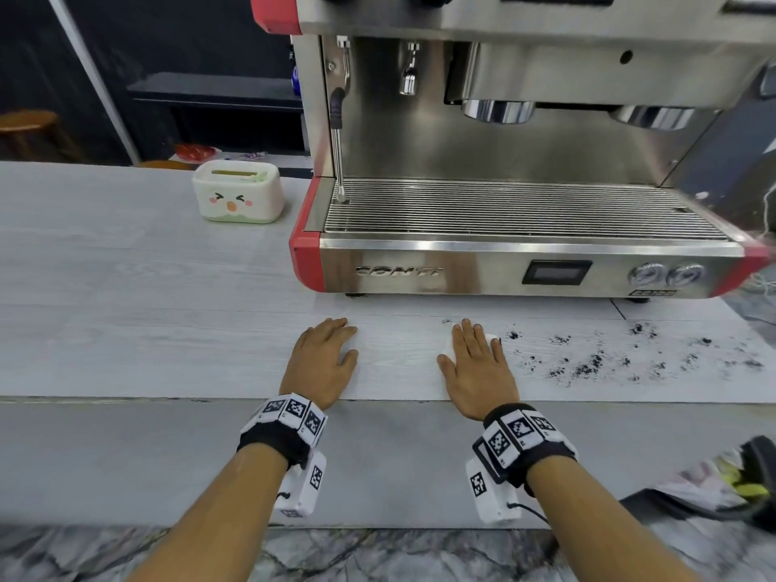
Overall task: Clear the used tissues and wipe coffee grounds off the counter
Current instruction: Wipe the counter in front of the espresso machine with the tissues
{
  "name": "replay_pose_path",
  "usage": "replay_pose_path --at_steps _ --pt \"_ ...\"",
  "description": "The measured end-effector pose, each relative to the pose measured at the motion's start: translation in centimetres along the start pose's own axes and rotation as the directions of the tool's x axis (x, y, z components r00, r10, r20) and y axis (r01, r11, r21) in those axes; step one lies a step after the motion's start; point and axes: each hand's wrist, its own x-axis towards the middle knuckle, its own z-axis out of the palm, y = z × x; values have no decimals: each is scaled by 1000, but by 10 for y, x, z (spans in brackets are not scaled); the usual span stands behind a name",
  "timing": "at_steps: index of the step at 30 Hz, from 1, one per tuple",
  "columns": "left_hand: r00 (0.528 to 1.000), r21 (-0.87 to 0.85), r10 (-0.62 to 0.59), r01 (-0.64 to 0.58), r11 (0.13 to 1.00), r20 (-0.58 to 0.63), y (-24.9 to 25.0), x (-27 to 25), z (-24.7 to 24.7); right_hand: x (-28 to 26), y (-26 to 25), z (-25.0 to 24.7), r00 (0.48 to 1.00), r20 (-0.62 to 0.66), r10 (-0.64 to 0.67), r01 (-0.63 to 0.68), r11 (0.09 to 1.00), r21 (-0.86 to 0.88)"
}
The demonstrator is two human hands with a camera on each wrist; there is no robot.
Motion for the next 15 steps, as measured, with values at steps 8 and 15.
replay_pose_path --at_steps 8,15 --pt "1000 -3 8 -8 1000 -19 18 8 8 2 -22 -12 996 -85 -34 42 995 96" --pt "999 52 32 -33 998 14 26 10 21 3 -58 15 978 -57 -201 204 977 55"
